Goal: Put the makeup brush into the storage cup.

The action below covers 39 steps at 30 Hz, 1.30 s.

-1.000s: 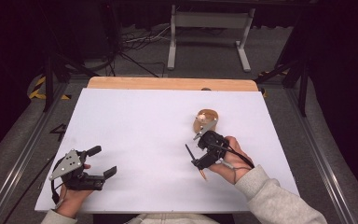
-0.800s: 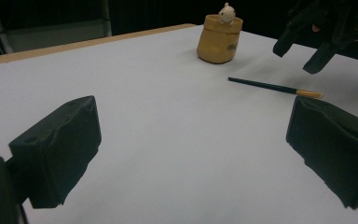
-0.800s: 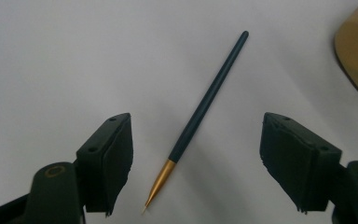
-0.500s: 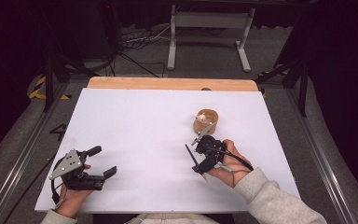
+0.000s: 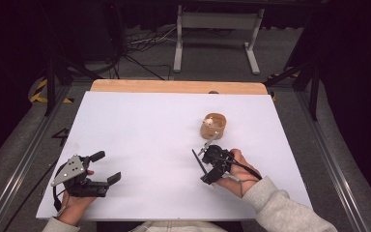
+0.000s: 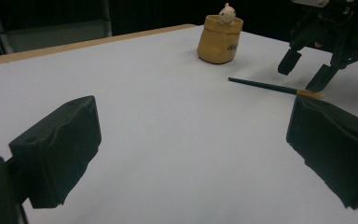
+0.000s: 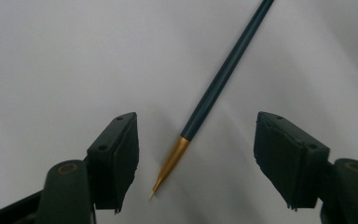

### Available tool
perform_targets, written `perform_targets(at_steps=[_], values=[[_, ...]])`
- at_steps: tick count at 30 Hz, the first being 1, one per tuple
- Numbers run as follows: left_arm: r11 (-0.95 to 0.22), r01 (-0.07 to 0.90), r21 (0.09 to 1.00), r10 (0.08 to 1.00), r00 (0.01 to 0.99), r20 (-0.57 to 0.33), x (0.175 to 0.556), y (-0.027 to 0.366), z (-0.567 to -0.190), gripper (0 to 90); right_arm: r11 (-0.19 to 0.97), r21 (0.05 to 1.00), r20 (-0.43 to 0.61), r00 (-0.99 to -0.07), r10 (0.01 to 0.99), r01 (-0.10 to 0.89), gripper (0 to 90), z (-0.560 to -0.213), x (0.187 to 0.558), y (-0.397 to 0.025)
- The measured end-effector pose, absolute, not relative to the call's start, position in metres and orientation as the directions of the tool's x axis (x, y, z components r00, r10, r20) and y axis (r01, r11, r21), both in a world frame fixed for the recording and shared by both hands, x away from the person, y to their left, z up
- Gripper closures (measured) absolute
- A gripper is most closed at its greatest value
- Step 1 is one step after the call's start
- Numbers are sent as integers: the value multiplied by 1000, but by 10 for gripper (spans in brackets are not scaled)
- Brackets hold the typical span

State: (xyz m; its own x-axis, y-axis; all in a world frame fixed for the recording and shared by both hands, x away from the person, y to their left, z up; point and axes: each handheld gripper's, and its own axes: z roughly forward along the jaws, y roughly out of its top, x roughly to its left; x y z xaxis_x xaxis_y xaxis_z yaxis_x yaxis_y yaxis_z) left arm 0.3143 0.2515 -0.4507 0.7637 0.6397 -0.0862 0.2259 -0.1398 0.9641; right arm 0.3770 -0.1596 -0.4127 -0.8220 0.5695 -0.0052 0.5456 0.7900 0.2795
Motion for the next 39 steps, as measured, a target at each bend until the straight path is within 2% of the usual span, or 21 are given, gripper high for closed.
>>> perform_targets(at_steps=[10,39], values=[[-139,228,964,639,764,-89,315,252,-451,39,795,256,-3,-822,570,550,382,-420,376,-158],[-142,221,965,634,769,-83,315,251,-451,45,792,230,-28,-810,586,565,695,-423,376,-156]])
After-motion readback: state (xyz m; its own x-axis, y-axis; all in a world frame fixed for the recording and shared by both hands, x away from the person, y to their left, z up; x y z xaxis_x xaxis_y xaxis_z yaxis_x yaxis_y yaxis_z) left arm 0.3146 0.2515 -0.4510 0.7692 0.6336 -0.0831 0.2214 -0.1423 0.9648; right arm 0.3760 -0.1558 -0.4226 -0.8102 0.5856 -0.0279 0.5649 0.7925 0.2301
